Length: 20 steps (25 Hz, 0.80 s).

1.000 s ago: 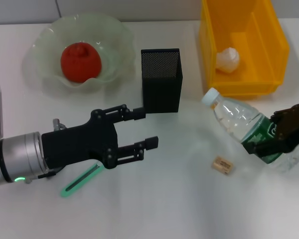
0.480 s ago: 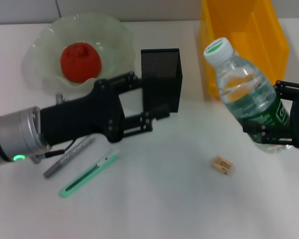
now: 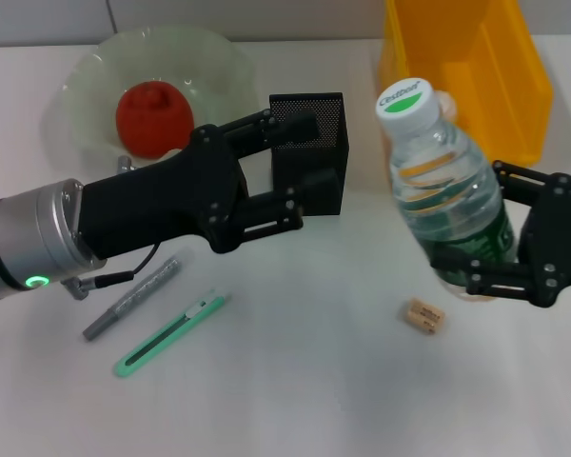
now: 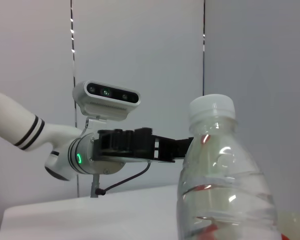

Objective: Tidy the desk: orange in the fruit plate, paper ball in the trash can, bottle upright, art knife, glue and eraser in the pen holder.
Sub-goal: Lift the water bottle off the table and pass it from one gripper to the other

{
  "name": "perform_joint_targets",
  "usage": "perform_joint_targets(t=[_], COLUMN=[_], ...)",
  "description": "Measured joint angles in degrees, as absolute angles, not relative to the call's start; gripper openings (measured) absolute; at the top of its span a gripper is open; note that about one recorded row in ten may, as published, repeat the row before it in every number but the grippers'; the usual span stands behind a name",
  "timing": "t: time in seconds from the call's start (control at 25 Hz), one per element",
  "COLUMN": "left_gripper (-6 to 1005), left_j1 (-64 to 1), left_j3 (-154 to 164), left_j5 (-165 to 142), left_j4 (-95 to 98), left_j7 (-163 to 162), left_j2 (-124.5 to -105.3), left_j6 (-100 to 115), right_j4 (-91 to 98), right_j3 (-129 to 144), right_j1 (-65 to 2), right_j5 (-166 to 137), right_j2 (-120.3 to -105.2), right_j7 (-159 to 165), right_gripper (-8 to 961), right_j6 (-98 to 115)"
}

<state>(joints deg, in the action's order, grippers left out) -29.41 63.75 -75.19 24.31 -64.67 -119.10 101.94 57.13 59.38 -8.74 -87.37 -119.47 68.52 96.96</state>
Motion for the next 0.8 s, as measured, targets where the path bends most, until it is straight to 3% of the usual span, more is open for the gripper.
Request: perform_joint_targets(t=[0.8], left_gripper=[557], left_j1=[-30.27], left_j3=[63.88], left_j5=[-74.54], left_j4=[21.59], left_j7=[-64.22], left_j2=[-119.18], left_j6=[102.77], right_j4=[39.75], right_j3=[60.65], right_j1=[-20.54], right_j5=[-87.56], right_j2=[-119.44], right_j7=[62.96], right_gripper=[764], right_j6=[97.92])
